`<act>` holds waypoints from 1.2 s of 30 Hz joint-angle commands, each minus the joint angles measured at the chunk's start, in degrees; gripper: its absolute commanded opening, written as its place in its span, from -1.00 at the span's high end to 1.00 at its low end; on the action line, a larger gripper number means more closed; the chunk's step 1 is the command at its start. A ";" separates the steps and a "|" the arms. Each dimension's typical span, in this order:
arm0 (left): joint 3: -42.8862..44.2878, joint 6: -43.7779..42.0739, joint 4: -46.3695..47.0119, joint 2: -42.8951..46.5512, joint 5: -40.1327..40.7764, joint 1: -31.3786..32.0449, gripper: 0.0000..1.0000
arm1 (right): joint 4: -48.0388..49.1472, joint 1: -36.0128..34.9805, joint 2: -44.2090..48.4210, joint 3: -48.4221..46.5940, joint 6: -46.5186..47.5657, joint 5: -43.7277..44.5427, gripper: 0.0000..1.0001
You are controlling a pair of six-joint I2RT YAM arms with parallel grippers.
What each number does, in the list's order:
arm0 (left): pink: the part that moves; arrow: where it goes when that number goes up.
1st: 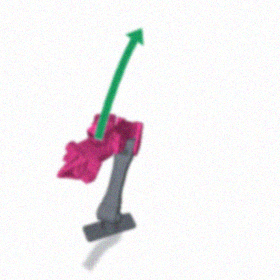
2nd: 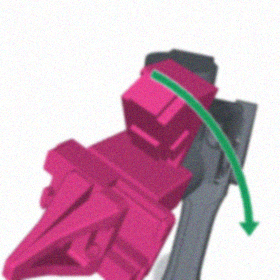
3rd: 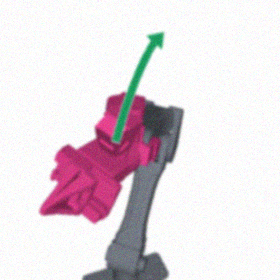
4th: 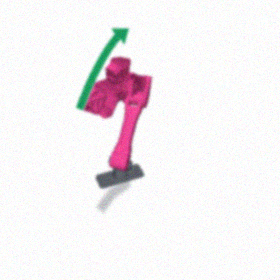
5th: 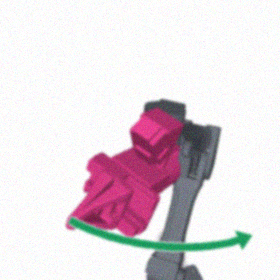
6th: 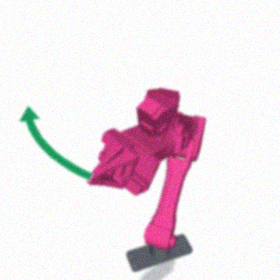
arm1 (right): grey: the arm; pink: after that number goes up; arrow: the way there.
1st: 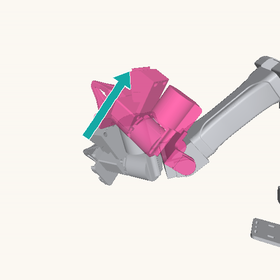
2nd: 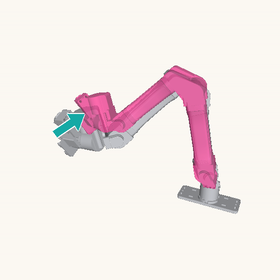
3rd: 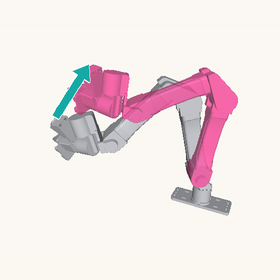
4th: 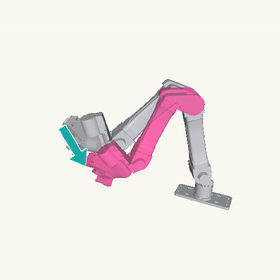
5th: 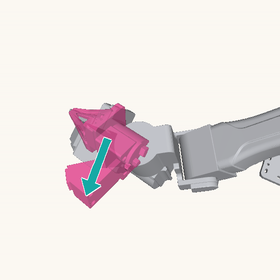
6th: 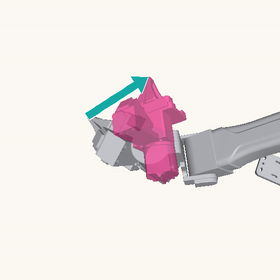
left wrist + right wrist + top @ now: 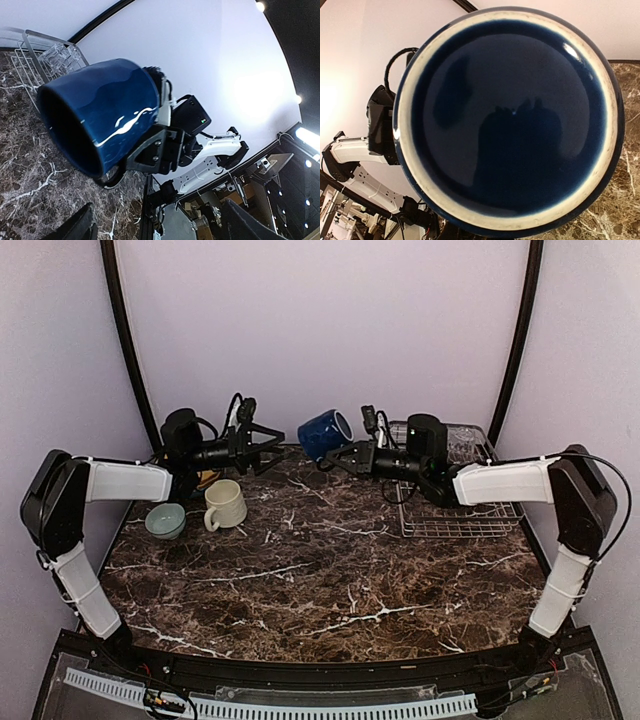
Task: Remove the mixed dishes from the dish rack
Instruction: Pass from the right arm to the left
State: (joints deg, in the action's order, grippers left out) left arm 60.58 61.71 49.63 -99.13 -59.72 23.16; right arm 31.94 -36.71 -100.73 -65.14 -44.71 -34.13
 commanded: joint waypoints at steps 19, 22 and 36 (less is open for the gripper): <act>-1.41 5.45 7.63 -2.23 -0.97 -0.02 -0.63 | 14.22 -3.37 -0.05 -0.02 -0.76 -1.09 1.00; -1.46 3.06 4.91 -1.88 -0.28 -0.11 -0.63 | 15.93 -3.36 -0.56 0.26 -1.77 -1.32 1.00; -1.95 16.84 24.19 -5.78 -1.62 0.05 -0.20 | 27.91 -7.04 -12.81 -5.14 -12.01 -5.89 1.00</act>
State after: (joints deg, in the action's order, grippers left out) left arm 59.48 73.28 64.90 -104.18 -60.25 23.31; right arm 49.23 -42.48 -111.04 -66.85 -53.45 -37.85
